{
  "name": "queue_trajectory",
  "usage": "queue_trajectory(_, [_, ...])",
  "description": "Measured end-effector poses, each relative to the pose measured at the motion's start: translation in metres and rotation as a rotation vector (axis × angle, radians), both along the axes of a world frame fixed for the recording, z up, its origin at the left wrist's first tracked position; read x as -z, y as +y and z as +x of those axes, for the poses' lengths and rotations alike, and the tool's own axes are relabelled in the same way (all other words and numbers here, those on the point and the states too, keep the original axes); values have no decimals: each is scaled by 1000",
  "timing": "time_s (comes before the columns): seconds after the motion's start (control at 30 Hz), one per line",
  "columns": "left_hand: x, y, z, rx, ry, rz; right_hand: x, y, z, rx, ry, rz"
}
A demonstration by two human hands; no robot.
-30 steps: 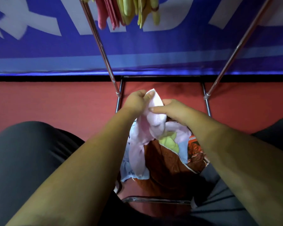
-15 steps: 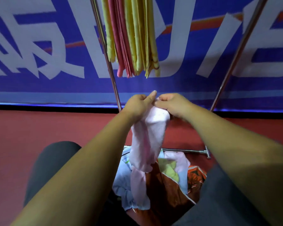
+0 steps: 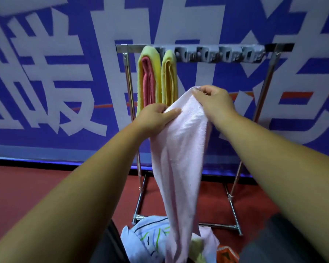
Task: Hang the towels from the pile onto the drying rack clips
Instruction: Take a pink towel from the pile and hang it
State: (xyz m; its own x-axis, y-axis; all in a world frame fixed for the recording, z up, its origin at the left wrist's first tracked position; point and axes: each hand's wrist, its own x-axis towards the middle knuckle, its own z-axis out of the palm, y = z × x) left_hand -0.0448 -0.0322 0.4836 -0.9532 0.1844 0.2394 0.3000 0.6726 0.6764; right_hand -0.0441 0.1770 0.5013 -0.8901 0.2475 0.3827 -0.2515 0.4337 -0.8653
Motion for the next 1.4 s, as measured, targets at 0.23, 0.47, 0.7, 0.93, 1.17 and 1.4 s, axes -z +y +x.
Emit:
queue_trajectory(0.23, [-39,-29,5,26,-32,-43,-55,17,15,67,69,-173])
queue_trajectory(0.47, [-53,-49,0,-5,-37,-131,-79,30,19,160,117,-288])
queue_trajectory(0.7, [-52,-59,-6,-42,-40,-347,-90,40,18,141,75,-371])
queue_trajectory(0.93, [-66,-53,-17,-138,57,-327,-98,43,29,-309,-87,-531])
queue_trajectory(1.17, [-93,-35,-10,-5,133,17,-92,35,53,-709,-315,-363])
queue_trajectory(1.4, [-103,-6,6,97,97,232,-77,9,34,-648,-293,-454])
